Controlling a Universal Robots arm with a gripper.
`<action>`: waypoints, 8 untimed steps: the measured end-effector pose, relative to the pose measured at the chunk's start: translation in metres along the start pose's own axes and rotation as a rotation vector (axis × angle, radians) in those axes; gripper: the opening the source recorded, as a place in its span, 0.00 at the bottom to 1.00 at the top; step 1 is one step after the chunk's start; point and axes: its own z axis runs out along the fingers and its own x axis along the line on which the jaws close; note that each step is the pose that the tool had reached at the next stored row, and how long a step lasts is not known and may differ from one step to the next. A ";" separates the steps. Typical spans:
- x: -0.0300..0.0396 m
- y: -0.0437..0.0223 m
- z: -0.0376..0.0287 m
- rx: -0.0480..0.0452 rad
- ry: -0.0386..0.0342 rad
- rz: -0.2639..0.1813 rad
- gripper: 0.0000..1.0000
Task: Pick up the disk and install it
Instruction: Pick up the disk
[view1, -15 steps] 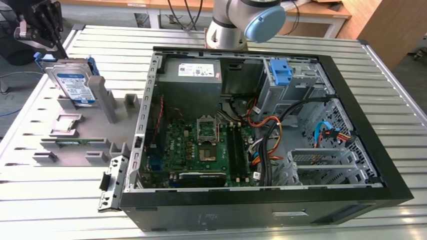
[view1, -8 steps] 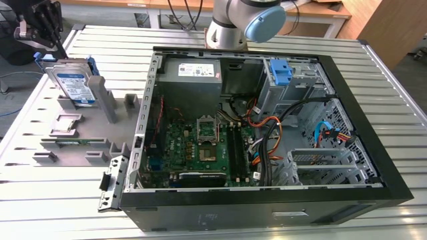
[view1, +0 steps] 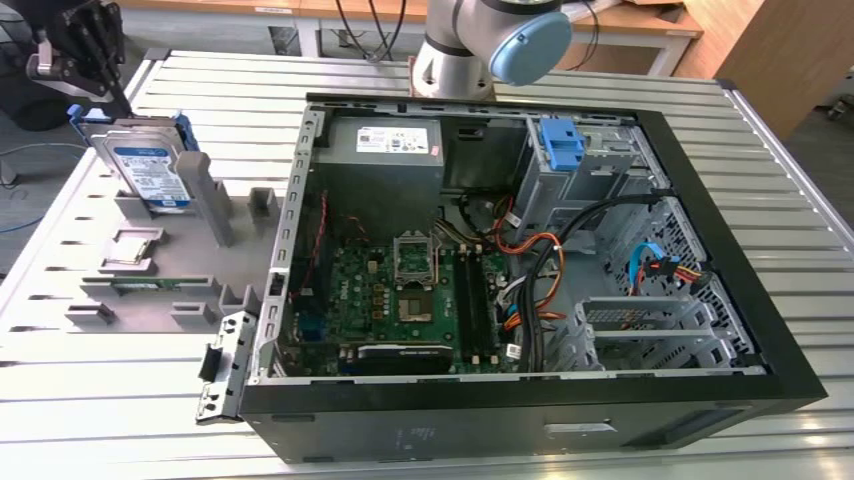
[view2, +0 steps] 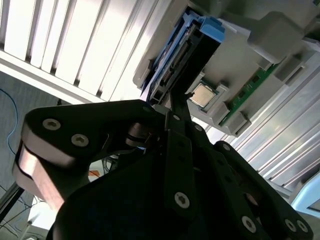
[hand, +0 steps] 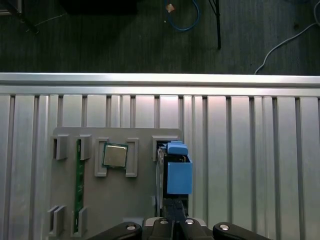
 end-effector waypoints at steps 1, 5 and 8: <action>0.0000 0.0000 0.0000 -0.0008 0.0000 0.000 0.11; 0.0000 0.0000 0.0000 -0.0040 0.0000 0.000 0.29; 0.0000 0.0000 0.0000 -0.0063 0.0000 0.000 0.35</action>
